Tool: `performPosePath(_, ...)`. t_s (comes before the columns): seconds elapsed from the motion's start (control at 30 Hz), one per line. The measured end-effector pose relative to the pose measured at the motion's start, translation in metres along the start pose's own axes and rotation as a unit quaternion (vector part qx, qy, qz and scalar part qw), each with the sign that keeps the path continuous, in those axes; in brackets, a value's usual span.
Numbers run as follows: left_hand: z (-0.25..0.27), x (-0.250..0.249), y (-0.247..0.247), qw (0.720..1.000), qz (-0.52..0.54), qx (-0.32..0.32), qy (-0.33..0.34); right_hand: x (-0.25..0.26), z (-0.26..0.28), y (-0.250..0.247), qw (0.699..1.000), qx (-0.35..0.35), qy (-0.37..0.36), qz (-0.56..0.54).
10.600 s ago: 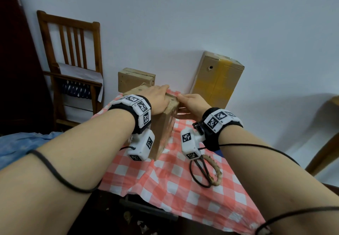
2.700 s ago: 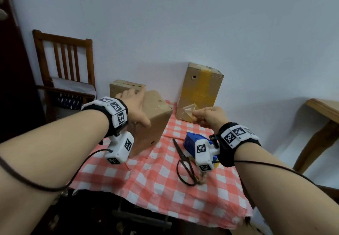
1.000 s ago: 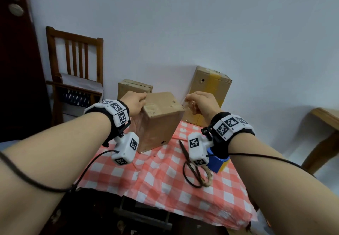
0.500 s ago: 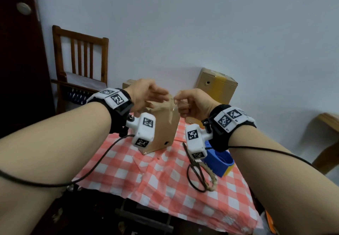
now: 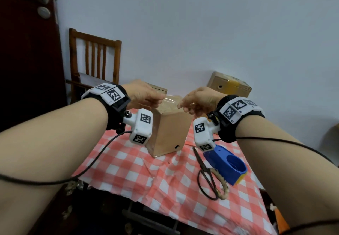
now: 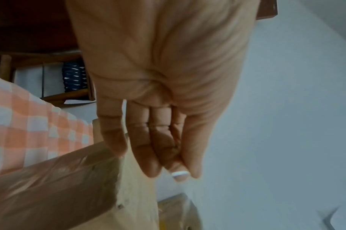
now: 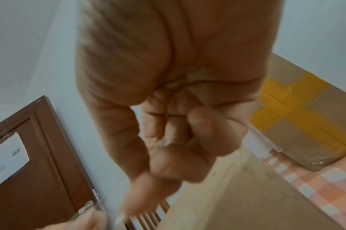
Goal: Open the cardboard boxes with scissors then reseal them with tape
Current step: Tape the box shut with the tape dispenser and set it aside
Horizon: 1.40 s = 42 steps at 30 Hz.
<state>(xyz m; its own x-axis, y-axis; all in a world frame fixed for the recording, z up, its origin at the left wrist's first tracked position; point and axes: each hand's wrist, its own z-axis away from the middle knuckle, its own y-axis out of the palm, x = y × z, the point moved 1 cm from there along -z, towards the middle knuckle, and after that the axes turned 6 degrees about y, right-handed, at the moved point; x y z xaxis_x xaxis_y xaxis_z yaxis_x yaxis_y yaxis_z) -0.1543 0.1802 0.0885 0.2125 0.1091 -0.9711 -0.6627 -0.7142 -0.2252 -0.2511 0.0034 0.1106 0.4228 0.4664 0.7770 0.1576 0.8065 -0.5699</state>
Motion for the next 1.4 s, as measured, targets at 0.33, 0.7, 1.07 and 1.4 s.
performPosePath(0.33, -0.006, 0.002, -0.003, 0.994, 0.019, -0.04, -0.095, 0.015, -0.013, -0.003, 0.999, -0.026, -0.006, 0.024)
performPosePath(0.7, -0.001, 0.005, 0.002, 0.987, 0.081, -0.067, -0.121, 0.011, -0.023, 0.004, 0.991, -0.093, -0.032, 0.093)
performPosePath(1.07, -0.004, 0.018, 0.008, 0.98, 0.048, -0.088, -0.171, 0.005, -0.036, 0.01, 0.972, -0.129, -0.029, 0.194)
performPosePath(1.4, -0.011, 0.028, 0.008, 0.98, 0.019, -0.088, -0.178, 0.009, -0.045, 0.009, 0.971, -0.15, 0.004, 0.185)
